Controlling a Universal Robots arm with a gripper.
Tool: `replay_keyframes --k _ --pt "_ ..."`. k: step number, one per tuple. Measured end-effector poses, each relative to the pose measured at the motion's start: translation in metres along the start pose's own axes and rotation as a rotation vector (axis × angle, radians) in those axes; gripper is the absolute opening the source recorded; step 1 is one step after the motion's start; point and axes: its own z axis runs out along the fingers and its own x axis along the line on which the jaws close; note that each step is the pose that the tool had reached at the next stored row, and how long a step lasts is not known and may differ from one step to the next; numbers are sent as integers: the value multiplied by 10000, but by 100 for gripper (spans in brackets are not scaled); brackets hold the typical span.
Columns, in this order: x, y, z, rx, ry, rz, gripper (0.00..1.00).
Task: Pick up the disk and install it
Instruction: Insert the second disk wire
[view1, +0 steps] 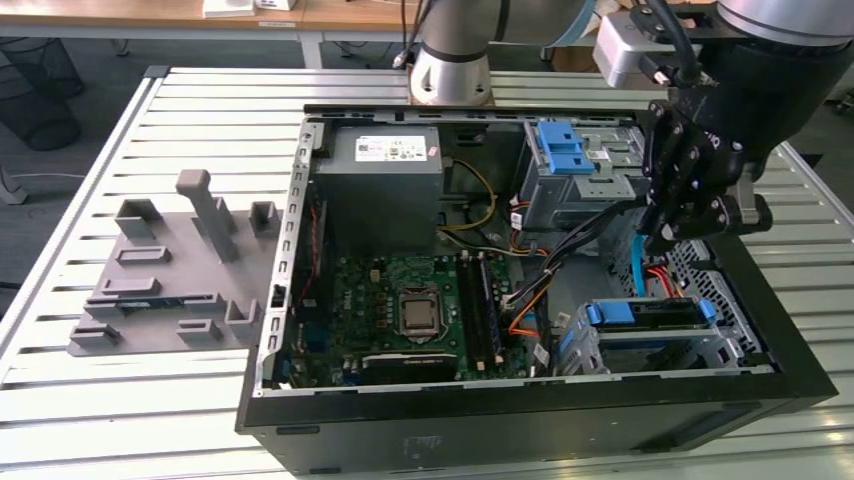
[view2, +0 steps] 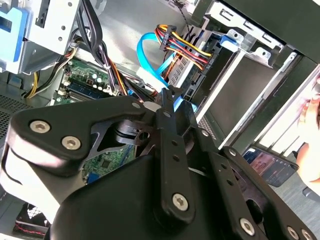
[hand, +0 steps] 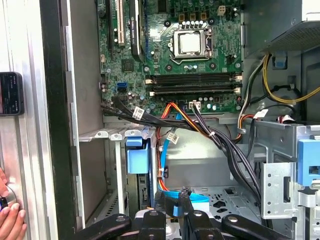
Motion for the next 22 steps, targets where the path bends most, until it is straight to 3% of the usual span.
replay_keyframes --k 6,15,17,20,22 --pt "-2 17 -2 0 -1 0 25" --pt "-58 23 8 1 12 -1 25" --pt "-61 23 14 8 105 -5 25" --pt "-71 24 27 38 338 -18 25" --pt "-74 25 42 45 389 -22 25"
